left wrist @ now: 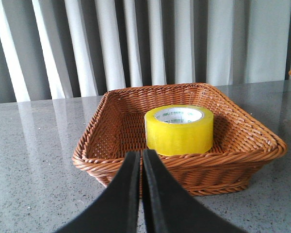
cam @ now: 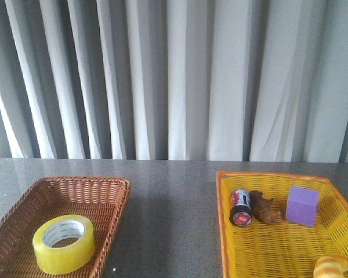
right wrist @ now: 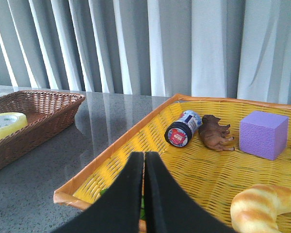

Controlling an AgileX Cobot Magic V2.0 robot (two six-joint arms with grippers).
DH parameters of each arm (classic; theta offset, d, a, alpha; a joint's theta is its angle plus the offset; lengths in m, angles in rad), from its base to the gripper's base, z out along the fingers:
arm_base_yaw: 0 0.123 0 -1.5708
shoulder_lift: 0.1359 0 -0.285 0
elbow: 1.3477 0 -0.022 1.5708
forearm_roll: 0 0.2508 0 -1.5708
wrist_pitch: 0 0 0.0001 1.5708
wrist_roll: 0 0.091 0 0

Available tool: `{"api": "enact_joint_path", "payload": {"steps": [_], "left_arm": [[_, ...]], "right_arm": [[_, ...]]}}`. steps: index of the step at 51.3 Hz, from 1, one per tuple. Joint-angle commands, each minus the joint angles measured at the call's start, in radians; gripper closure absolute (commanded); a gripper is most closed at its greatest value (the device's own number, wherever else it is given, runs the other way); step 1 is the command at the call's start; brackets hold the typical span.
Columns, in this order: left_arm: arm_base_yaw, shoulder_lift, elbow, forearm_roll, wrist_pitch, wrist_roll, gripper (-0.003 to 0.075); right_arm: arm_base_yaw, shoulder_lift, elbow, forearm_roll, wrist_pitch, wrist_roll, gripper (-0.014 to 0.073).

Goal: Transfer tape with both arms

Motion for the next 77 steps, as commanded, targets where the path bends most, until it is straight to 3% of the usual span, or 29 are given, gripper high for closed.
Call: {"api": "enact_joint_path", "payload": {"steps": [1,55,65,77], "left_arm": [[-0.002,-0.017,-0.03,-0.006,-0.067,-0.062,0.0727],[-0.002,-0.017,-0.03,-0.018,-0.065,-0.081,0.0726],[-0.002,-0.017,-0.03,-0.018,-0.065,-0.081,0.0726],[-0.002,-0.017,-0.03,-0.018,-0.065,-0.081,0.0726]], "right_arm": [[-0.001,0.011,-0.029,-0.009,-0.062,-0.006,0.0599],[-0.001,0.008,0.001,-0.011,-0.099,0.0,0.0599],[-0.025,-0.122,0.094,-0.148,-0.114,0.085,0.0599],[-0.232,-0.27,0.149,-0.366,-0.002,0.325,0.0599]]}}
